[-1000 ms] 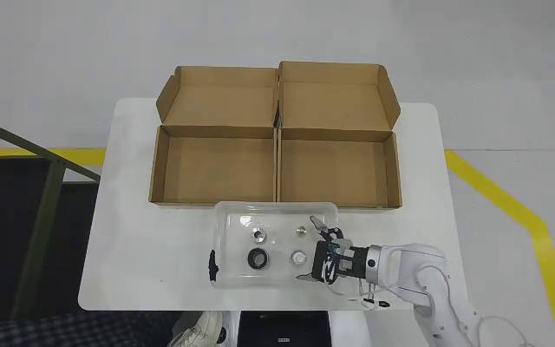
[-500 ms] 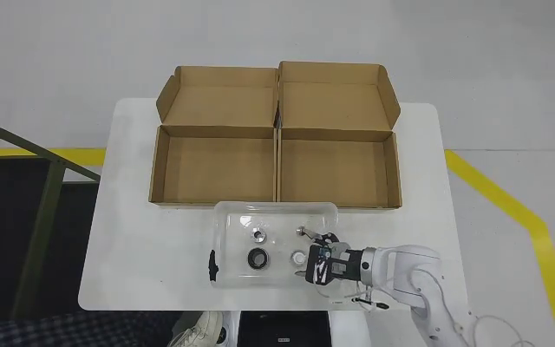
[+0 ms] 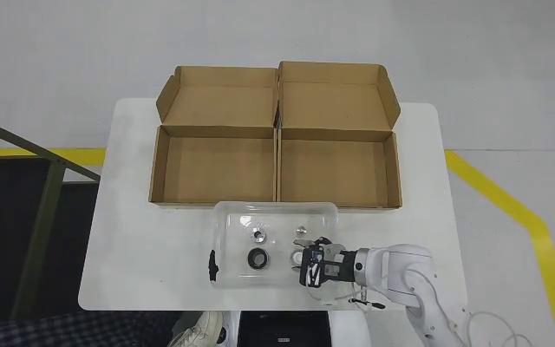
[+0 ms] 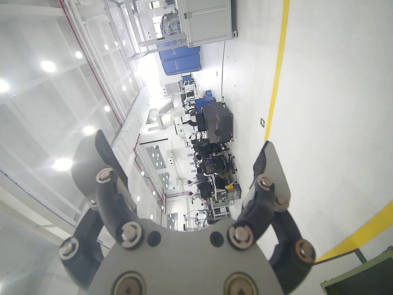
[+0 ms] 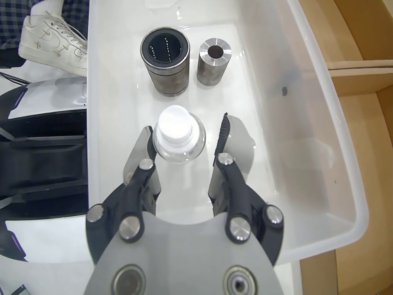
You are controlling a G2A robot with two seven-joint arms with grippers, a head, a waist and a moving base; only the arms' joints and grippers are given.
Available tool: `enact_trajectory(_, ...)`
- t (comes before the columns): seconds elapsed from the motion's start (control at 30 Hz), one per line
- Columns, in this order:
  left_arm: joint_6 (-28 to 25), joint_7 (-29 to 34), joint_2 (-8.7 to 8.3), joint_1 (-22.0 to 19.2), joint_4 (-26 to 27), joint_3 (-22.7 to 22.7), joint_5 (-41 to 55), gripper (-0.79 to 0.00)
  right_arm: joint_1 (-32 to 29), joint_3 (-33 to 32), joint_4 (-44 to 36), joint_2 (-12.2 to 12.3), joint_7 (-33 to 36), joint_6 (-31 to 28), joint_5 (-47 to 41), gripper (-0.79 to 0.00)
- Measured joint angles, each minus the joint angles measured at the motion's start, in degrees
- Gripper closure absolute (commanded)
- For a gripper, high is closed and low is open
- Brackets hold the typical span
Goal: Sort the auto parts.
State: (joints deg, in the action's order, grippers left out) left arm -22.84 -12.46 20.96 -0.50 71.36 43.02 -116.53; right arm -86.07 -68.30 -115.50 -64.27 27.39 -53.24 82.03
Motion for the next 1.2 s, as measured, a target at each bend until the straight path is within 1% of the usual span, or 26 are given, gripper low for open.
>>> enact_trajectory(0.07,0.00,0.00,0.00,0.00,0.00,0.00,0.00,-0.785,0.01,0.02,-0.28,0.12,-0.13,-0.23,-0.34,-0.151)
enact_trajectory(0.1,0.00,0.00,0.00,0.00,0.00,0.00,0.00,-0.785,-0.05,-0.08,-0.42,0.21,-0.21,-0.40,-0.54,-0.062)
enact_trajectory(0.13,0.00,0.00,0.00,0.00,0.00,0.00,0.00,-0.785,-0.11,-0.17,-0.49,0.29,-0.27,-0.50,-0.67,0.000)
enact_trajectory(0.27,0.00,0.00,0.00,0.00,0.00,0.00,0.00,-0.785,-0.35,-0.67,-0.83,0.62,-0.92,-1.04,-1.41,0.000)
enact_trajectory(0.47,0.00,0.00,0.00,0.00,0.00,0.00,0.00,-0.785,-0.62,-1.80,-1.54,1.13,-3.82,-2.28,-3.11,0.000)
enact_trajectory(0.67,0.00,0.00,0.00,0.00,0.00,0.00,0.00,-0.785,-0.19,-2.82,-1.02,1.46,-7.99,-2.28,-5.25,0.000)
enact_trajectory(0.93,0.00,0.00,0.00,0.00,0.00,0.00,0.00,-0.785,0.73,-3.44,0.77,1.57,-15.37,-1.19,-10.23,0.000)
enact_trajectory(1.2,0.00,0.00,0.00,0.00,0.00,0.00,0.00,-0.785,2.20,-3.63,1.65,1.59,-20.05,0.17,-14.51,0.000)
